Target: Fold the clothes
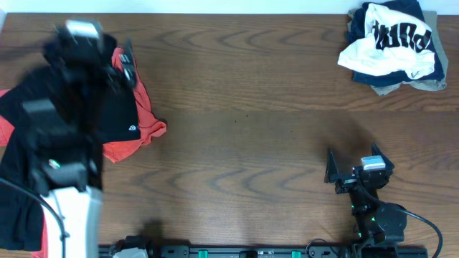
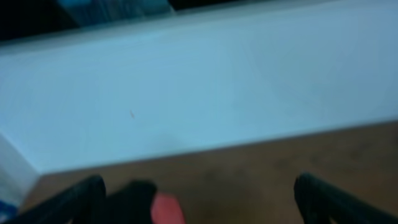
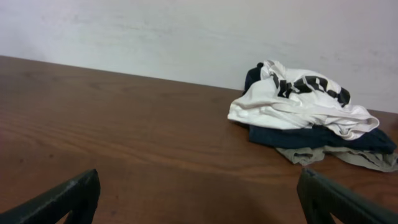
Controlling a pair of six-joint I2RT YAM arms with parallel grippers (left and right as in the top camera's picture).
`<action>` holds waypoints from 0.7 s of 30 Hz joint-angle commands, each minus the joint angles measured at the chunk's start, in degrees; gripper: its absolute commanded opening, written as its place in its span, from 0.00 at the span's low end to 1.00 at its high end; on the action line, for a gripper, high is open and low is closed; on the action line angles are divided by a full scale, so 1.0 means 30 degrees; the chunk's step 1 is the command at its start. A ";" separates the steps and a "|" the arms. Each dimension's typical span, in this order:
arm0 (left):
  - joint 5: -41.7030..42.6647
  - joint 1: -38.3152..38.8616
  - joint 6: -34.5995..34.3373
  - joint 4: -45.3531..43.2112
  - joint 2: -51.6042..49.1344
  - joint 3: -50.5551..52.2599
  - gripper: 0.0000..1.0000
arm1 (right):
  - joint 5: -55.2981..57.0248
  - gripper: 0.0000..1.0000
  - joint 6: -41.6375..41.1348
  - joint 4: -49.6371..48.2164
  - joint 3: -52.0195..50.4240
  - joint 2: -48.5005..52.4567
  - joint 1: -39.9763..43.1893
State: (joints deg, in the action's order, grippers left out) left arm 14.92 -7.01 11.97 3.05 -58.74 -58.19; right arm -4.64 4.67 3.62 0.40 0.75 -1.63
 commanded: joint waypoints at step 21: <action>0.0175 0.0452 -0.0080 -0.5756 1.6043 1.8746 0.98 | -0.0036 0.99 0.0182 0.0087 -0.0029 -0.0138 -0.0087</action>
State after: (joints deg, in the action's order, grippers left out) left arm 15.14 -5.78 11.97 -13.93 -14.35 -4.38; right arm -4.67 4.67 3.64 0.40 0.71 -1.63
